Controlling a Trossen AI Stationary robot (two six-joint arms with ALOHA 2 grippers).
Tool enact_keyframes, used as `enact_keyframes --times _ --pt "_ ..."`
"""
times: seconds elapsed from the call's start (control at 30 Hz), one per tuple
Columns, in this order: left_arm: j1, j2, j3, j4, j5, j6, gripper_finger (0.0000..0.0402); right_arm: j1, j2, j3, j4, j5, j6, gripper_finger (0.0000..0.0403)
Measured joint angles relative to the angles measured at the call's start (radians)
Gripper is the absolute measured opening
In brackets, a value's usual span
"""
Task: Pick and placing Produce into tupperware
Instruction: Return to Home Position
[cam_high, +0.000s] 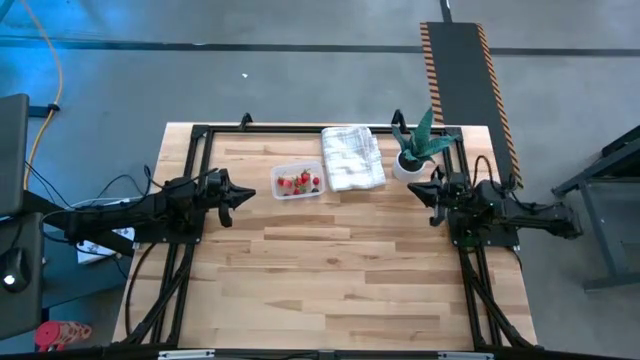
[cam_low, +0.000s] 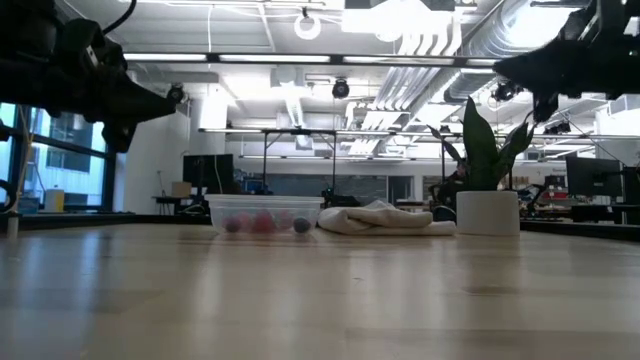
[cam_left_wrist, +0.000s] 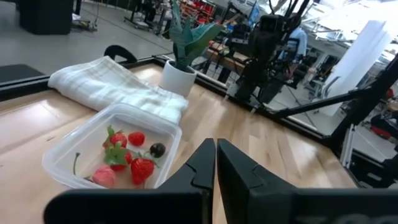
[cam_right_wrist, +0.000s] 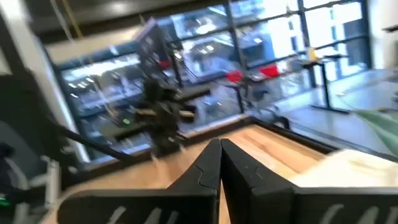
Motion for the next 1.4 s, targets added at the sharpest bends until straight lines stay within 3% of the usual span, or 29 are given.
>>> enact_keyframes --times 0.3,1.4 --pt "0.000 0.001 0.000 0.002 0.000 -0.011 0.0007 0.000 0.003 0.001 -0.185 0.054 0.006 0.0000" --pt "0.000 0.001 0.000 0.002 0.000 -0.012 0.0008 0.000 0.008 0.003 -0.193 0.050 0.006 0.0000"
